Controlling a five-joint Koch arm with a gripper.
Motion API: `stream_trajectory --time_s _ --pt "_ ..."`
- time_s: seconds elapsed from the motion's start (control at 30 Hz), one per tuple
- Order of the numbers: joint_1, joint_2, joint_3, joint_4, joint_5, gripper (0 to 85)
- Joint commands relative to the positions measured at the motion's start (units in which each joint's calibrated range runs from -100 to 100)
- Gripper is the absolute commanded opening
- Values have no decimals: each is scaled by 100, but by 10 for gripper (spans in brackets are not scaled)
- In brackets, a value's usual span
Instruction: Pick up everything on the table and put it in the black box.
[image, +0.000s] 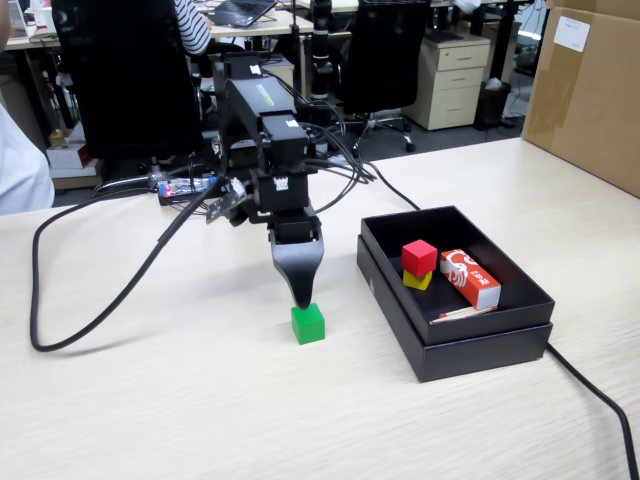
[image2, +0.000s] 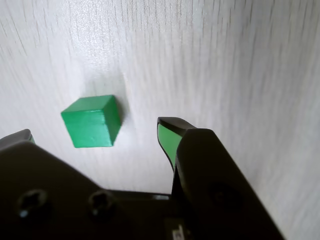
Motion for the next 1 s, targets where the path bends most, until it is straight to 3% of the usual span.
stream_trajectory --time_s 0.0,0.3,0.37,0.47,0.6,0.97 --pt "-29 316 808 -21 -78 480" --pt "-20 1325 1488 -21 -156 434" --pt "-15 1520 1615 -21 -161 383" --pt "-20 1784 1778 -21 -147 193" --pt "-24 1658 1805 -21 -127 35" --pt "405 -1302 1135 -237 -93 32"
